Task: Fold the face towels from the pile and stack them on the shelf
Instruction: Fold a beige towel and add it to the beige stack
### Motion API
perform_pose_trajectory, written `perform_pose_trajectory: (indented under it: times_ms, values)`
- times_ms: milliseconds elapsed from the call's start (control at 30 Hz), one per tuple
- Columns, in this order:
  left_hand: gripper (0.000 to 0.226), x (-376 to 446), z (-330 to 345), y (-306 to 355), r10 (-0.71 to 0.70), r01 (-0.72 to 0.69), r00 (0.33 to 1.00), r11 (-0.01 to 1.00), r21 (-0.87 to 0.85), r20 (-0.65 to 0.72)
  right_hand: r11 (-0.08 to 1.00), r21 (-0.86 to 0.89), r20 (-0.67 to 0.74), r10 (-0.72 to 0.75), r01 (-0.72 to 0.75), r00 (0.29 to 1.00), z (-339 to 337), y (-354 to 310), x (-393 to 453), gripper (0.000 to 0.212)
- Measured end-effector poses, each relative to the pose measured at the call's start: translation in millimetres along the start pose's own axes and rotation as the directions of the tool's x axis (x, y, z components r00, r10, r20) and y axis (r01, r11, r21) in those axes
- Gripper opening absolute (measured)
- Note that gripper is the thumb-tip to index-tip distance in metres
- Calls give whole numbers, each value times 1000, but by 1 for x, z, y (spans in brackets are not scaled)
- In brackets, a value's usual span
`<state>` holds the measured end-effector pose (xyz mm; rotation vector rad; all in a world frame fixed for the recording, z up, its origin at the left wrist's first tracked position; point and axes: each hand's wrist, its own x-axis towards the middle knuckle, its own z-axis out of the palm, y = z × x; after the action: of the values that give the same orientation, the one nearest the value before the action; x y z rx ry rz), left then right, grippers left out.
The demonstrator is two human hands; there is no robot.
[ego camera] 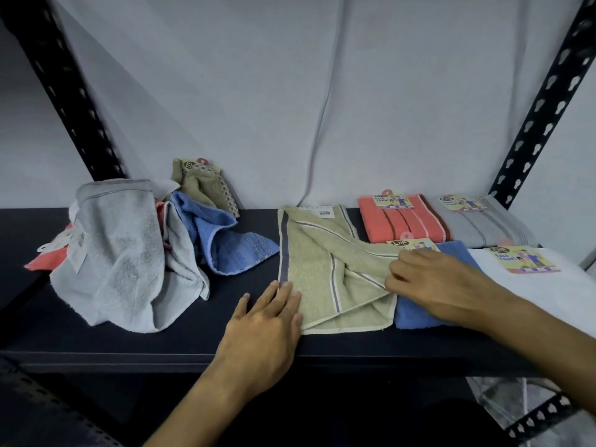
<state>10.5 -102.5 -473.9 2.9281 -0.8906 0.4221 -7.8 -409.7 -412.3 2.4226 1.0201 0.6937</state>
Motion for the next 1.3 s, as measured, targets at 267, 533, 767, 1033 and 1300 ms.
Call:
perform_pose_trajectory:
  times_ms: [267,533,767,1033,1300]
  values:
    - [64,0,-6,3,-32,37,992,998,-42,126,998,47,67,-31,28,997,-4,-2,-7,17]
    - [75,-3,-12,2,-14,36,984,992,-122,177,947,270,130,146,-176,981,-13,3,-7,25]
    - [58,-18,-12,-6,-64,52,997,963,-266,-35,480,151,500,717,-864,486,9,20,4,45]
    - [36,-27,1,-9,-42,-42,953,963,-266,-301,158,415,572,721,-896,392,16,25,15,12]
    - [28,-27,-1,-5,-116,15,955,939,-344,-273,-197,759,458,839,-620,293,-12,13,40,6]
